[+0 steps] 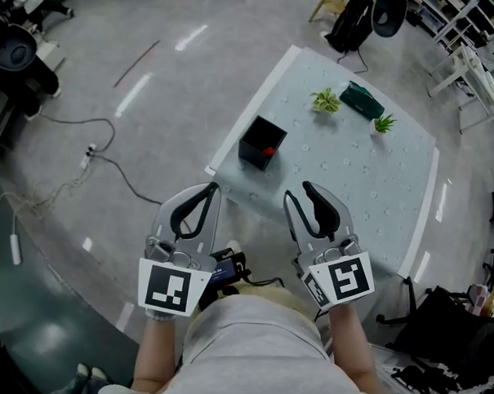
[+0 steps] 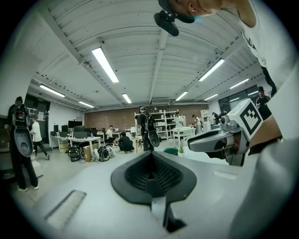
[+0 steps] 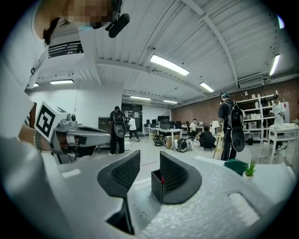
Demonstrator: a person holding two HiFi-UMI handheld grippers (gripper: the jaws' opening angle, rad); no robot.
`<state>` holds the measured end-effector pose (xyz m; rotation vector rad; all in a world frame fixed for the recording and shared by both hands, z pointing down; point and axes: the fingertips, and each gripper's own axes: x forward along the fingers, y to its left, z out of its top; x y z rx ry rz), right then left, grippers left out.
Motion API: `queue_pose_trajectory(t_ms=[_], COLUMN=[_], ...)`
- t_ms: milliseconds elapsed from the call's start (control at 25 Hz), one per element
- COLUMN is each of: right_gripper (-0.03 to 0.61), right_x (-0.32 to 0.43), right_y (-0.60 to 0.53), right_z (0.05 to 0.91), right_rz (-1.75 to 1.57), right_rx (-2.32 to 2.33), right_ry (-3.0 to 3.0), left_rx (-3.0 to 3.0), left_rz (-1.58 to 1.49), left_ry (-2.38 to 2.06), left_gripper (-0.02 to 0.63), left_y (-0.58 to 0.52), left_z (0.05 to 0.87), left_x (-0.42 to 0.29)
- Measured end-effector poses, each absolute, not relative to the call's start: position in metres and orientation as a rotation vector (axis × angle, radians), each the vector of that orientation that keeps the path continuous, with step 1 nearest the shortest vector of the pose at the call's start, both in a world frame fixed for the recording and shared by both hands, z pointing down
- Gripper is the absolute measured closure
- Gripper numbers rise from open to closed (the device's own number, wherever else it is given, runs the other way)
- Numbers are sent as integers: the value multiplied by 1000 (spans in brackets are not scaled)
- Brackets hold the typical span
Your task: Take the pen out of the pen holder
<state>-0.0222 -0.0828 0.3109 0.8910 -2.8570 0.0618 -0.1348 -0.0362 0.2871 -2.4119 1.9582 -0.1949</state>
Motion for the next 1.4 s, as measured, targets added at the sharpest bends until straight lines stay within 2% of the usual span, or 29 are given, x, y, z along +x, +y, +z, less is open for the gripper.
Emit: queue_pose_trajectory(t_ms=[480, 1400], right_gripper=[451, 451], right_x=[-50, -67], right_y=[-111, -150], right_z=[316, 358], right_rz=[54, -6], right_rx=[896, 630], right_ry=[-2824, -2793], left_rx=[-2443, -2356], left_rz=[-211, -239], left_ry=[1964, 2141], left_gripper=[601, 601], left_y=[-60, -84], left_z=[299, 322], left_x=[-162, -159])
